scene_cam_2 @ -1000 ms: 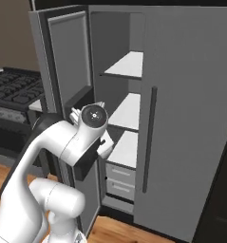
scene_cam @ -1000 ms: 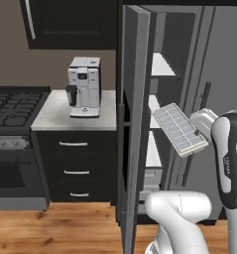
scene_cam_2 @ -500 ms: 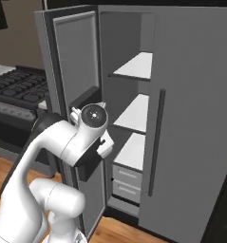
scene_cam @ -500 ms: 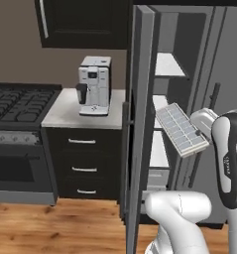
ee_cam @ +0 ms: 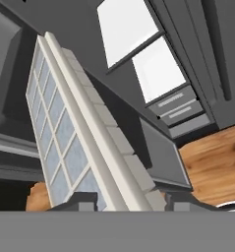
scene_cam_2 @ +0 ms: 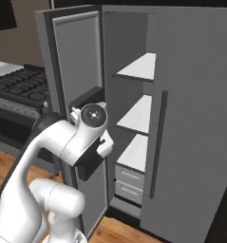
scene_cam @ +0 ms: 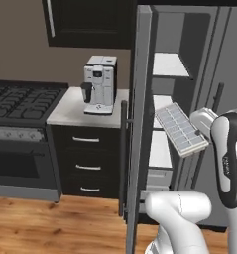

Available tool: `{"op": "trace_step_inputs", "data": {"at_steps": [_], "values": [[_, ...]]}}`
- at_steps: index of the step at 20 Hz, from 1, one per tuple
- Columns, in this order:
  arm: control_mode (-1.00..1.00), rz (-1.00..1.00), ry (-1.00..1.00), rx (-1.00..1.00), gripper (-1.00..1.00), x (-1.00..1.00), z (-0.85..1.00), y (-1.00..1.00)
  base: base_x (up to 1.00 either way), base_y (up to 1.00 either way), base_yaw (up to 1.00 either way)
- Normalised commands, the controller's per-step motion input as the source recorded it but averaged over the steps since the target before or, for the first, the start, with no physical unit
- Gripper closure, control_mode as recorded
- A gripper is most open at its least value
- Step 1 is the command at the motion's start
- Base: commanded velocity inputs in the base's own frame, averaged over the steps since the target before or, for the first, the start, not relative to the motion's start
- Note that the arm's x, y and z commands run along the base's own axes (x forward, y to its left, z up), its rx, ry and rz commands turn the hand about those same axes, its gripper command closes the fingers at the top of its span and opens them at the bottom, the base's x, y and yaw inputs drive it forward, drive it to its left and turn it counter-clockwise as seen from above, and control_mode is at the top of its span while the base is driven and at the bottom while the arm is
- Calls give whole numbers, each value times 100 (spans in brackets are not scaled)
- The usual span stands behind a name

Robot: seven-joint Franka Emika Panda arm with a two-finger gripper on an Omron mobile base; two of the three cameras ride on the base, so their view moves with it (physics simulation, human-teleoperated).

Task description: The ice cube tray has been filled with water. Take the tray and place it in the freezer to make ice. Close the freezer door after placing the tray.

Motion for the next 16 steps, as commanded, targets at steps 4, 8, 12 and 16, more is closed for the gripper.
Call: {"op": "trace_step_inputs", "data": {"at_steps": [4,8,12,16], "values": [[100,0,0,0,100,0,0,0,-14,-57,7],[100,0,0,0,100,0,0,0,-53,-93,1],[100,0,0,0,100,0,0,0,-49,-81,0],[100,0,0,0,100,0,0,0,-3,-7,0]]}}
